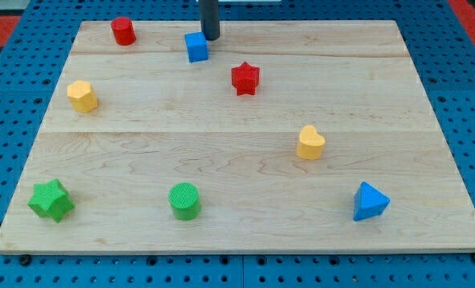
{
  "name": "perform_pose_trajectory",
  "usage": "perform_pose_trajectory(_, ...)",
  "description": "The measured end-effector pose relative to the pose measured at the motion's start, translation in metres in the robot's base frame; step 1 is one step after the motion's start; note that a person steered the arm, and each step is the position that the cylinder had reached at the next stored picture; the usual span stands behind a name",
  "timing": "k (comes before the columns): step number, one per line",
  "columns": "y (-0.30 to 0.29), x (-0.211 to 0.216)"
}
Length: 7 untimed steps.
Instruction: Move the blue cube diagonally to the bottom right of the red circle
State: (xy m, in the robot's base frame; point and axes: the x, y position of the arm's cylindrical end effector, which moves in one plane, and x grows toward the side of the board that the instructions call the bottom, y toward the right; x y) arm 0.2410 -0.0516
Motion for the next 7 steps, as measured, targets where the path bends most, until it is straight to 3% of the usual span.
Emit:
perform_pose_trajectory(2, -0.048, 0.02)
perform_pose_trajectory(5, -0.032, 0.041)
perform_pose_trajectory(7, 0.066, 0.028)
